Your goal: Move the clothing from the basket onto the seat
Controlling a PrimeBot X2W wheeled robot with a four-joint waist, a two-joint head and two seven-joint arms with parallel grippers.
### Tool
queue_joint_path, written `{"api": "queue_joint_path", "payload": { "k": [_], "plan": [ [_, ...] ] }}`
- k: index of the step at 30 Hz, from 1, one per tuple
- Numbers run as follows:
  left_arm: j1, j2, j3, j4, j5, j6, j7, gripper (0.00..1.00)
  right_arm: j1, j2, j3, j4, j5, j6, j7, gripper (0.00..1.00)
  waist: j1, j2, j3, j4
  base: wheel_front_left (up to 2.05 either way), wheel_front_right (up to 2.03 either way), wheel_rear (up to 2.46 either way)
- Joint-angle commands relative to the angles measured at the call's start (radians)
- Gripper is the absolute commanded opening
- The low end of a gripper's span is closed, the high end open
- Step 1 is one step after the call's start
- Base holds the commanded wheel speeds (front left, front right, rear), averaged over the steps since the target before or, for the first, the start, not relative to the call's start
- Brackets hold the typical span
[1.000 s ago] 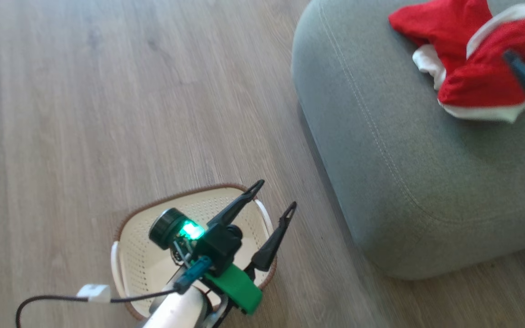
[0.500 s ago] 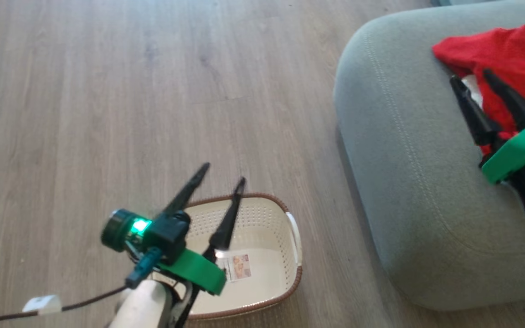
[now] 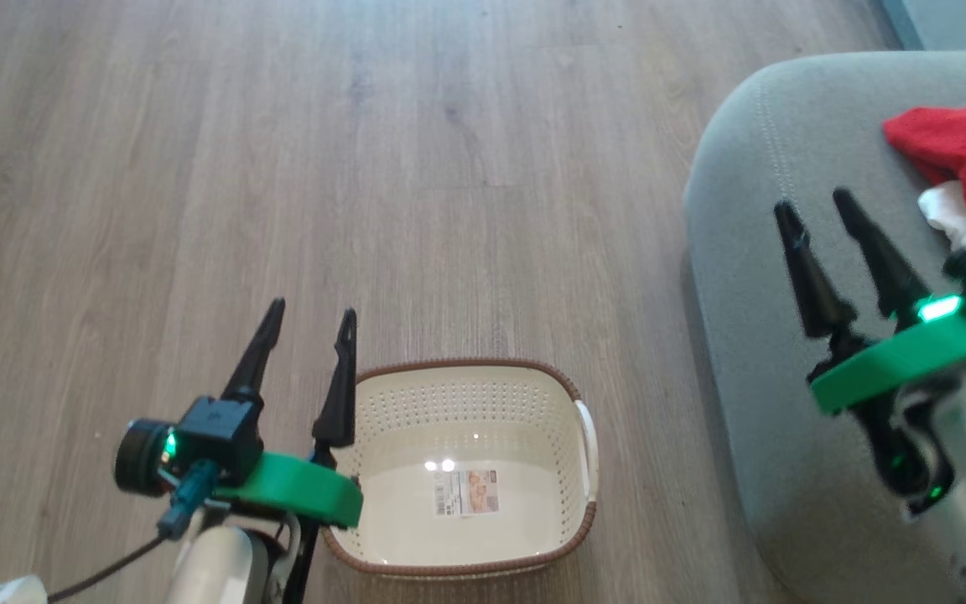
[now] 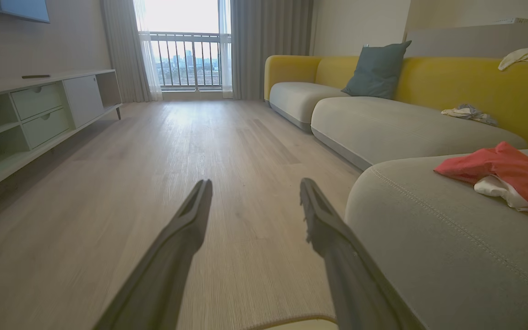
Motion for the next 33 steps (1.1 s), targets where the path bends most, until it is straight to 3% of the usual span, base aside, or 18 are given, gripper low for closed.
{"api": "queue_joint_path", "payload": {
  "k": [1, 8, 16, 23, 33],
  "plan": [
    [-0.007, -0.002, 0.035, -0.025, -0.001, 0.004, -0.005, 1.0, 0.024, 0.009, -0.008, -0.03, -0.031, 0.0, -0.009, 1.0, 0.0001, 0.0, -0.001, 0.013, 0.0, 0.0, 0.0],
    [0.014, -0.002, 0.067, -0.01, 0.004, 0.023, -0.005, 1.0, 0.119, 0.126, -0.086, -0.029, -0.277, 0.0, -0.009, 1.0, 0.0001, 0.0, 0.002, 0.043, 0.0, 0.0, 0.0],
    [0.031, -0.002, 0.059, -0.03, 0.034, 0.077, -0.005, 1.0, 0.193, 0.245, -0.158, -0.014, -0.343, 0.0, -0.009, 1.0, 0.0001, 0.0, 0.006, 0.054, 0.0, 0.0, 0.0],
    [0.038, -0.002, 0.054, -0.021, 0.033, 0.075, -0.005, 1.0, 0.214, 0.288, -0.183, -0.015, -0.367, 0.0, -0.009, 1.0, 0.0001, 0.0, 0.011, 0.051, 0.0, 0.0, 0.0],
    [0.037, -0.002, 0.079, 0.015, 0.023, 0.081, -0.005, 1.0, 0.205, 0.302, -0.189, -0.016, -0.398, 0.0, -0.009, 1.0, 0.0001, 0.0, 0.013, 0.049, 0.0, 0.0, 0.0]
  ]
}}
